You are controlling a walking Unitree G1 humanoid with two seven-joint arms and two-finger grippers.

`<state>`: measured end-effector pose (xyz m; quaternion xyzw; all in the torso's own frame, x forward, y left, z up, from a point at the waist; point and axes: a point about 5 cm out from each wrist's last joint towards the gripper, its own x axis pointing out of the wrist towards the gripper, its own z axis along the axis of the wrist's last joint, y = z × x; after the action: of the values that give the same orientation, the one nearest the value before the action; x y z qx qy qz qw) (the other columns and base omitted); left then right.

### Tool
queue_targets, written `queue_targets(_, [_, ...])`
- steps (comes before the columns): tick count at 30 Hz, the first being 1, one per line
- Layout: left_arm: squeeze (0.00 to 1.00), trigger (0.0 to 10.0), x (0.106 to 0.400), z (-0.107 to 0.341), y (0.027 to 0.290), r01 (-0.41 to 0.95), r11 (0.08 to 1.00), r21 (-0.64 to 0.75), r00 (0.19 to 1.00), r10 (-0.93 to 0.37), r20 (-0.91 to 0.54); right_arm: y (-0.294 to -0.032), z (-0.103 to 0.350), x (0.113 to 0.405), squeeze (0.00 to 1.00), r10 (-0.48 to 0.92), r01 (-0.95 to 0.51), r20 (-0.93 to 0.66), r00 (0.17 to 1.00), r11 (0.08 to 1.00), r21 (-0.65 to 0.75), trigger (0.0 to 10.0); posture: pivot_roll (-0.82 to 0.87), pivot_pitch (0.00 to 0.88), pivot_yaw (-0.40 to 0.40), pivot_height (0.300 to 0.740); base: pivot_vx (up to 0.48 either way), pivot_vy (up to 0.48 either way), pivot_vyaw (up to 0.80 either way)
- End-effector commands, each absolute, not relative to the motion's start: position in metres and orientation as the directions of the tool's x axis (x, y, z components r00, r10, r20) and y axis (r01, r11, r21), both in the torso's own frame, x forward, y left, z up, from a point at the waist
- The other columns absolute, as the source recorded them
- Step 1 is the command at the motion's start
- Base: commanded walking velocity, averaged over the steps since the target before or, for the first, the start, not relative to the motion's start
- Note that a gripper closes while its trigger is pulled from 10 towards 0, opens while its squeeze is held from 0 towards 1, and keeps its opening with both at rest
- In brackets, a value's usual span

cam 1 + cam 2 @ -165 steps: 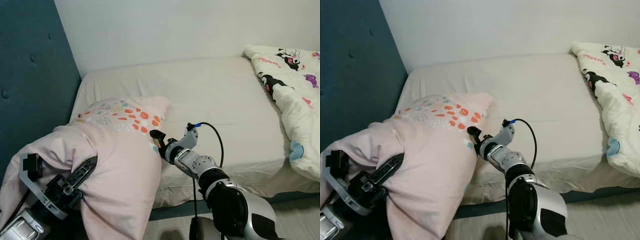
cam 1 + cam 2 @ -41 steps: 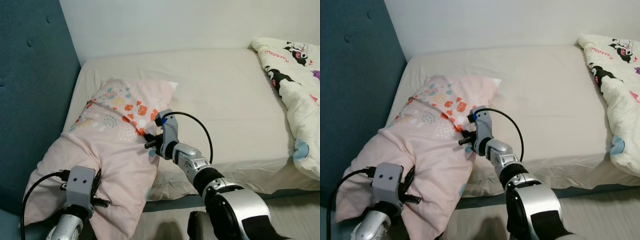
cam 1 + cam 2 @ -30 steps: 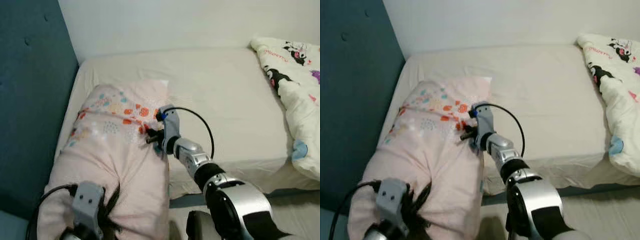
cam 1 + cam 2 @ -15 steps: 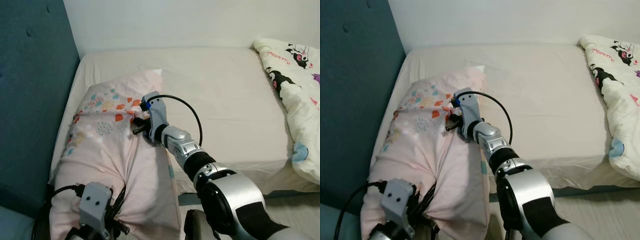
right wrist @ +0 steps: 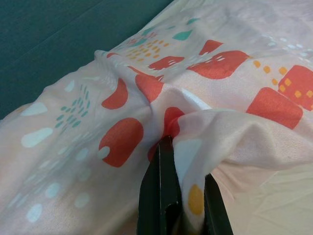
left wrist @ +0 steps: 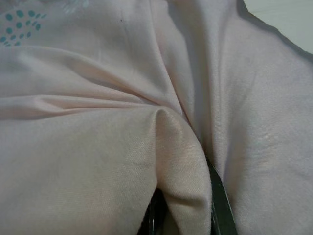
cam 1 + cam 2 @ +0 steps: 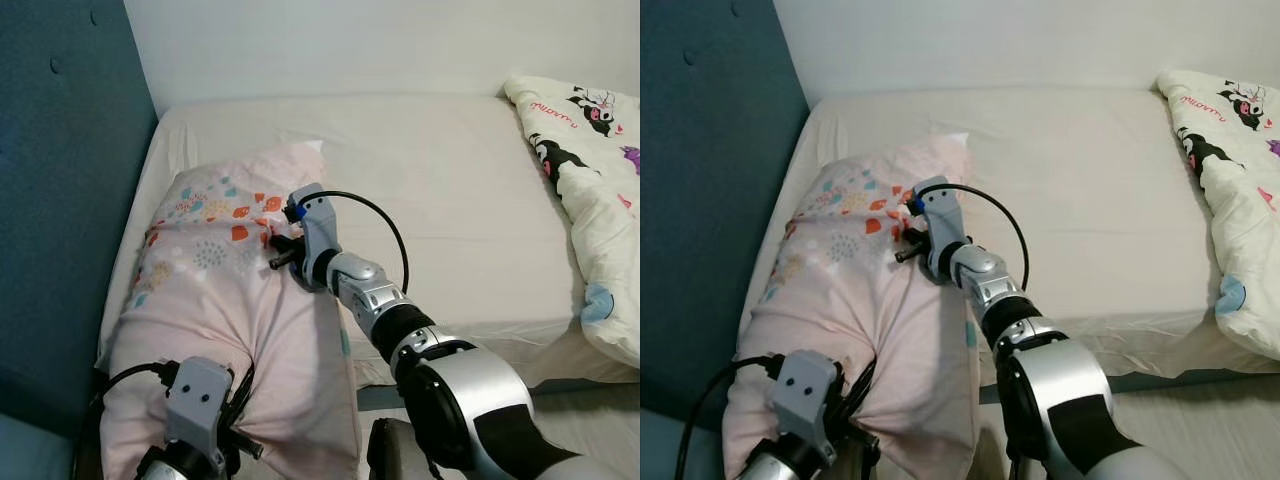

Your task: Clean up the room

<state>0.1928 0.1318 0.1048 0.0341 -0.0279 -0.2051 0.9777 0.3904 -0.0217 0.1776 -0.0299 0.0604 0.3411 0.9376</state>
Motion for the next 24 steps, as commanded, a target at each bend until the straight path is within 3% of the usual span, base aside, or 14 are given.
queue_targets(1, [0.43, 2.3, 0.1922, 0.1004, 0.1296, 0.399, 0.914, 0.07, 0.916, -0.401, 0.015, -0.0171, 0.1753, 0.3876, 0.0, 0.655, -0.662, -0.126, 0.745, 0.749, -0.02, 0.0, 0.22, 0.242, -0.096, 0.582, 0.0, 0.0, 0.0])
queue_targets(3, [0.43, 2.3, 0.1922, 0.1004, 0.1296, 0.399, 0.914, 0.07, 0.916, -0.401, 0.015, -0.0171, 0.1753, 0.3876, 0.0, 0.655, -0.662, -0.126, 0.745, 0.749, -0.02, 0.0, 0.22, 0.242, -0.096, 0.582, 0.0, 0.0, 0.0])
queue_targets(4, [1.0, 10.0, 0.193, 0.1009, 0.1304, 0.392, 0.918, 0.067, 0.919, -0.394, 0.017, -0.0173, 0.1751, 0.3876, 0.0, 0.655, -0.662, -0.127, 0.745, 0.749, -0.021, 0.0, 0.22, 0.242, -0.096, 0.582, 0.0, 0.0, 0.0])
queue_targets(9, [1.0, 10.0, 0.196, 0.1011, 0.1355, 0.35, 0.932, 0.092, 0.936, -0.352, 0.01, -0.0183, 0.1743, 0.3877, 0.0, 0.651, -0.658, -0.128, 0.748, 0.752, -0.02, 0.0, 0.22, 0.24, -0.095, 0.582, 0.0, 0.0, 0.0])
queue_targets(10, [0.0, 10.0, 0.1967, 0.1009, 0.1363, 0.344, 0.934, 0.096, 0.938, -0.346, 0.008, -0.0186, 0.1744, 0.3878, 0.0, 0.651, -0.658, -0.127, 0.748, 0.753, -0.02, 0.0, 0.22, 0.239, -0.095, 0.582, 0.0, 0.0, 0.0])
queue_targets(19, [0.0, 10.0, 0.1984, 0.1017, 0.1377, 0.34, 0.936, 0.096, 0.939, -0.342, 0.013, -0.0197, 0.1741, 0.3881, 0.0, 0.649, -0.656, -0.128, 0.75, 0.755, -0.02, 0.0, 0.22, 0.235, -0.095, 0.582, 0.0, 0.0, 0.0])
queue_targets(20, [0.12, 10.0, 0.1983, 0.1019, 0.1377, 0.34, 0.936, 0.092, 0.939, -0.343, 0.015, -0.0199, 0.174, 0.3881, 0.0, 0.649, -0.656, -0.129, 0.75, 0.755, -0.021, 0.0, 0.22, 0.234, -0.096, 0.582, 0.0, 0.0, 0.0])
queue_targets(21, [1.0, 10.0, 0.1981, 0.1023, 0.1376, 0.34, 0.937, 0.081, 0.939, -0.342, 0.018, -0.02, 0.1739, 0.3881, 0.0, 0.648, -0.656, -0.129, 0.75, 0.755, -0.021, 0.0, 0.22, 0.234, -0.096, 0.582, 0.0, 0.0, 0.0])
queue_targets(24, [1.0, 10.0, 0.1981, 0.1023, 0.1376, 0.34, 0.937, 0.081, 0.939, -0.342, 0.018, -0.02, 0.1739, 0.3881, 0.0, 0.648, -0.656, -0.129, 0.75, 0.755, -0.021, 0.0, 0.22, 0.234, -0.096, 0.582, 0.0, 0.0, 0.0])
